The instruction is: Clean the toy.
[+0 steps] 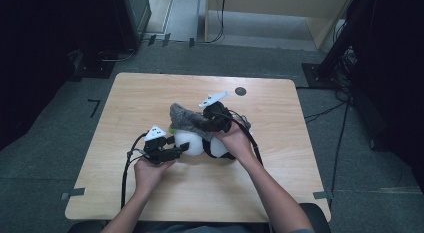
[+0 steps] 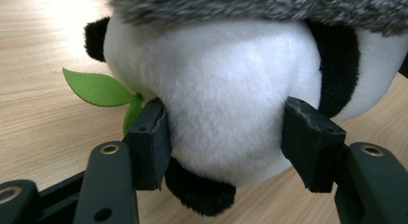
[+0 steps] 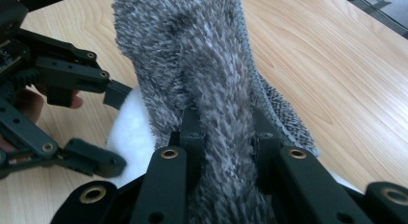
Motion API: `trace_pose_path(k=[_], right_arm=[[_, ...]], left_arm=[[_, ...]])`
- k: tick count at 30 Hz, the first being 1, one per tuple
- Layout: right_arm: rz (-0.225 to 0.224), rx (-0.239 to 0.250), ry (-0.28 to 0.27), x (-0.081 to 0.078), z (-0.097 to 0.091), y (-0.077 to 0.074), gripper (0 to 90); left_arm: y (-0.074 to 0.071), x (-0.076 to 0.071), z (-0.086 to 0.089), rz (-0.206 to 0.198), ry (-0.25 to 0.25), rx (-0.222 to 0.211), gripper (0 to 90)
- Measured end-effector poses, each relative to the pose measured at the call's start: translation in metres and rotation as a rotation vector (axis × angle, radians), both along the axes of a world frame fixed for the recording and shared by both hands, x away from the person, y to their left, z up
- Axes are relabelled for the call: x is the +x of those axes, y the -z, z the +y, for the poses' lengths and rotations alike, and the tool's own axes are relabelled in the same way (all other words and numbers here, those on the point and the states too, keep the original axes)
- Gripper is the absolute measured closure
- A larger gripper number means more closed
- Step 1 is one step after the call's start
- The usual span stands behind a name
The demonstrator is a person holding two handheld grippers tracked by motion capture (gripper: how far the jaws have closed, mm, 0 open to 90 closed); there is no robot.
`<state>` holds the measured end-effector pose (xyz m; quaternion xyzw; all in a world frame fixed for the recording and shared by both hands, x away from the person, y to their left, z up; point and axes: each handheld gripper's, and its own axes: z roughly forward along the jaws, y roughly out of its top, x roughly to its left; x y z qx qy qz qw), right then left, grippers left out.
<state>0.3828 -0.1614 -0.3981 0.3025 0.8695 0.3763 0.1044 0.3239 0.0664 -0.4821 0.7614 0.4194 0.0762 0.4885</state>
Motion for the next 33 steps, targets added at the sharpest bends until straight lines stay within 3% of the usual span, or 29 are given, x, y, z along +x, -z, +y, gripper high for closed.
trace_pose_path(k=[20,33], right_arm=[[0.01,0.06,0.116,-0.008,-0.065,-0.017,74.4],[0.026,0.056,0.222,-0.016,-0.109,-0.021,74.6]], left_arm=[[0.001,0.002,0.003,0.024,0.018,0.002,39.8],[0.0,0.004,0.002,0.025,0.023,-0.007,39.8]])
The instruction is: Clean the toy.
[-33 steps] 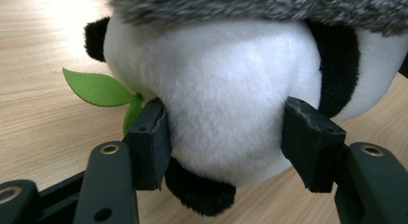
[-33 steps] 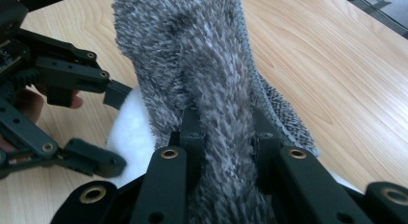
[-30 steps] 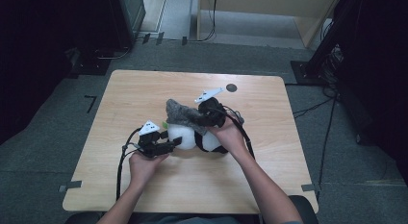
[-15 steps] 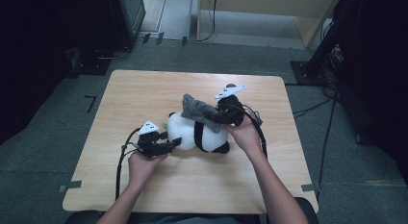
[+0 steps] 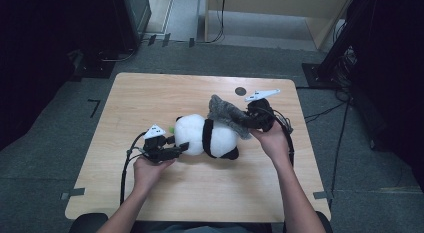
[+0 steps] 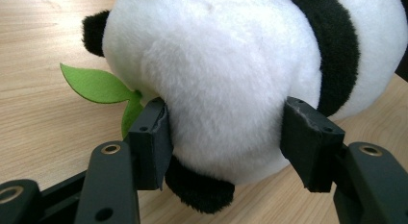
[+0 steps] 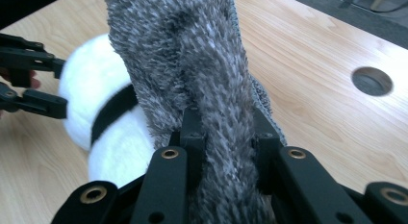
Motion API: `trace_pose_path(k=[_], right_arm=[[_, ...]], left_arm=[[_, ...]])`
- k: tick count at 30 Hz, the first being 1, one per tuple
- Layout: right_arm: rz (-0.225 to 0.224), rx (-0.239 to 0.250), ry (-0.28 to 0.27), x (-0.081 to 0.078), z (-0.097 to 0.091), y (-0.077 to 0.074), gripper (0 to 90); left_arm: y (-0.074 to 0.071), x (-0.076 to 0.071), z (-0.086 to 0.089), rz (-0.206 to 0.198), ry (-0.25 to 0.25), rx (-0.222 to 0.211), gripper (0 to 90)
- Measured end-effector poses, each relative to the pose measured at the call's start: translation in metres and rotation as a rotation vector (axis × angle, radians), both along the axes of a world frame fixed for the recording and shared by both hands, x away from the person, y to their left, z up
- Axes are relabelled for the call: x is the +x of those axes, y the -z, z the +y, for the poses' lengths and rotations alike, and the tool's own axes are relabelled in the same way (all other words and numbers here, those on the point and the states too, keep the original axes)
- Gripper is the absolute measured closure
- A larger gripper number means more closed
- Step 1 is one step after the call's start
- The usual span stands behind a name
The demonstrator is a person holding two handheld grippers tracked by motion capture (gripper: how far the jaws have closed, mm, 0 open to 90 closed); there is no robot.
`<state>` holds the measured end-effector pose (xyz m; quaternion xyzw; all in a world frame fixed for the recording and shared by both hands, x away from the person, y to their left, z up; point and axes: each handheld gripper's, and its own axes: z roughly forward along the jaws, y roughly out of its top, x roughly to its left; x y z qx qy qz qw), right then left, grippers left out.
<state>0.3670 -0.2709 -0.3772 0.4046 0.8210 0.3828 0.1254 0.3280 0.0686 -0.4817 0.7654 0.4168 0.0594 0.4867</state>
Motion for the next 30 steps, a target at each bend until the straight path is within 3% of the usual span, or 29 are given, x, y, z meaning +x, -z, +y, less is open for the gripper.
trace_pose_path(k=[11,20,30], right_arm=[[-0.006,-0.002,0.037,-0.001,-0.013,-0.003,75.1],[-0.078,0.003,-0.046,-0.009,0.023,-0.016,75.2],[-0.077,-0.024,-0.148,0.002,0.072,-0.007,75.1]], left_arm=[[0.0,0.0,0.0,-0.004,-0.001,0.002,39.9],[-0.002,-0.001,-0.002,-0.018,-0.013,-0.035,40.7],[-0.002,-0.001,-0.003,-0.028,-0.014,-0.02,41.2]])
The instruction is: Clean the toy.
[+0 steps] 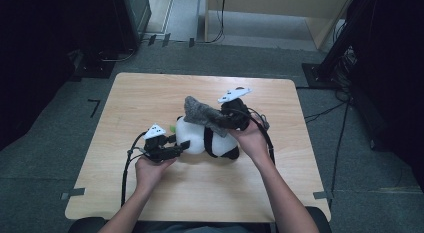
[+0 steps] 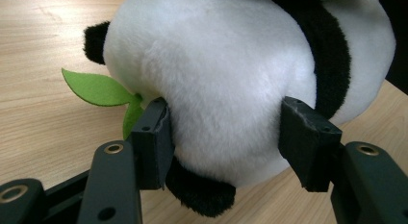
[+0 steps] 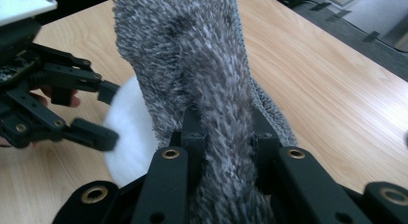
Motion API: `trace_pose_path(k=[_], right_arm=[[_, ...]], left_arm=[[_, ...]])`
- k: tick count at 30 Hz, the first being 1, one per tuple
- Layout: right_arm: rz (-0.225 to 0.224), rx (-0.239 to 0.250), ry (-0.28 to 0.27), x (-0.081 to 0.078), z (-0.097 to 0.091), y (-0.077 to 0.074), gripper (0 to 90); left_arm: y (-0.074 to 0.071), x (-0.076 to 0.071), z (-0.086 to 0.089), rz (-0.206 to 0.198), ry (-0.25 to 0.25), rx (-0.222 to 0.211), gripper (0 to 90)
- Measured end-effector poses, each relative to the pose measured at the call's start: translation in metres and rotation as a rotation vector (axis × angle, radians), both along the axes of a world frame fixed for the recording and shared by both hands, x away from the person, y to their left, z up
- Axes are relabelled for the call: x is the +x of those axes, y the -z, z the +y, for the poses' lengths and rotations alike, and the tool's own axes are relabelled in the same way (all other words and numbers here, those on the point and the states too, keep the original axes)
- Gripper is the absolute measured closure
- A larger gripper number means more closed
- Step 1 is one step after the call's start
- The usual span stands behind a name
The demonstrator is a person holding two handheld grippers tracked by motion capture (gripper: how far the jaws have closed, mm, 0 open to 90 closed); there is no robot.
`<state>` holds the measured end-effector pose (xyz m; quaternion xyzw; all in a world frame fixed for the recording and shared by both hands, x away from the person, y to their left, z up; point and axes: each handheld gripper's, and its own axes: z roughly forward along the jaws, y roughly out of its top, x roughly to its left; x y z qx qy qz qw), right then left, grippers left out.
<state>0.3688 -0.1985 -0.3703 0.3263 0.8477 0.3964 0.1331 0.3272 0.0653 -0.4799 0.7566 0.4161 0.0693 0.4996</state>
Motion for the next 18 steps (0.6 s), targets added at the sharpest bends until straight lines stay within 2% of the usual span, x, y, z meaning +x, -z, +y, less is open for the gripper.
trace_pose_path(k=[7,12,15,18], right_arm=[[0.002,-0.031,-0.058,0.006,0.031,0.01,74.8],[0.015,-0.06,-0.086,0.007,0.047,0.02,74.6],[0.022,-0.073,-0.086,0.008,0.049,0.026,74.4],[0.024,-0.078,-0.08,0.009,0.045,0.025,74.5]], left_arm=[[0.001,-0.002,-0.001,-0.004,-0.006,0.004,41.2],[0.001,-0.003,-0.001,-0.002,-0.009,0.008,41.2],[0.001,-0.002,-0.001,0.0,-0.007,0.01,41.2],[0.001,-0.002,-0.001,-0.003,-0.006,0.016,41.2]])
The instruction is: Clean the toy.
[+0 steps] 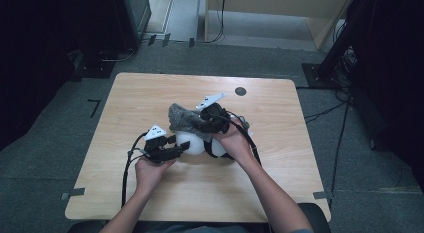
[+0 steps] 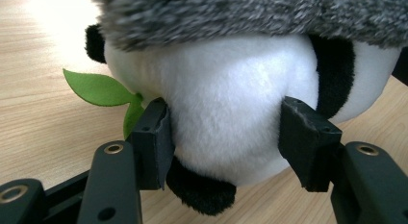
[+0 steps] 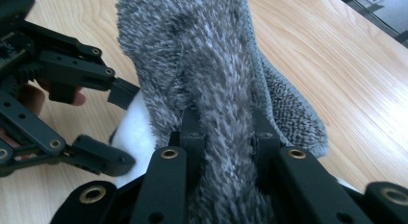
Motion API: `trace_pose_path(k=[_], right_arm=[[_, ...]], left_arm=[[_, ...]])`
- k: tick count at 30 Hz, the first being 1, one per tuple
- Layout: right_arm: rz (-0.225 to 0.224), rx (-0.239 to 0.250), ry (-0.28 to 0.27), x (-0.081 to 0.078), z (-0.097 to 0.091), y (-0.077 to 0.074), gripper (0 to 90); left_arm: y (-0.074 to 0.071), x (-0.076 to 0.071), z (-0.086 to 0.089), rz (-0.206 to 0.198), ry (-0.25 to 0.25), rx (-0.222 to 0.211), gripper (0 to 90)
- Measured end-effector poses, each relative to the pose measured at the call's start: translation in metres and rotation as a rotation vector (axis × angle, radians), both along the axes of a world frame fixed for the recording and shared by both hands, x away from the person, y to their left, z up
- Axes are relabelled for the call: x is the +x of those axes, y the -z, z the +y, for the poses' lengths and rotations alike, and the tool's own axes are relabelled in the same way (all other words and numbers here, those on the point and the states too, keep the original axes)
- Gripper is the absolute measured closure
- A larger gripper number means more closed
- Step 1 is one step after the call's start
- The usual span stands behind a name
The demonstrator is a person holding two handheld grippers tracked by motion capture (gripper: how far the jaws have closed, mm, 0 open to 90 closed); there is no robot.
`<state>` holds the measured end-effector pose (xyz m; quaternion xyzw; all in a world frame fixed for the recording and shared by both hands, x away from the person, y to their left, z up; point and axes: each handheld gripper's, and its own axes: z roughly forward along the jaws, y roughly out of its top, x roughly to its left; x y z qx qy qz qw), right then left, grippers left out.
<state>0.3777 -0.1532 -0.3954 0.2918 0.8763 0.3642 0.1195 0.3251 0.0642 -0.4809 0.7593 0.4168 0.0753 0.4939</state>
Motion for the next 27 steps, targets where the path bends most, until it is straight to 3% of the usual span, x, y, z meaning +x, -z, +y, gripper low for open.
trace_pose_path(k=[10,19,27], right_arm=[[0.01,-0.004,0.064,-0.002,-0.032,-0.007,74.5],[0.018,0.044,0.143,-0.011,-0.072,-0.015,74.5],[-0.007,0.041,0.231,-0.023,-0.108,-0.023,74.6]], left_arm=[[0.0,0.002,0.002,0.02,0.016,0.009,41.1],[-0.002,0.003,0.0,0.021,0.027,0.021,41.2],[-0.002,0.004,0.001,0.035,0.029,0.016,41.3]])
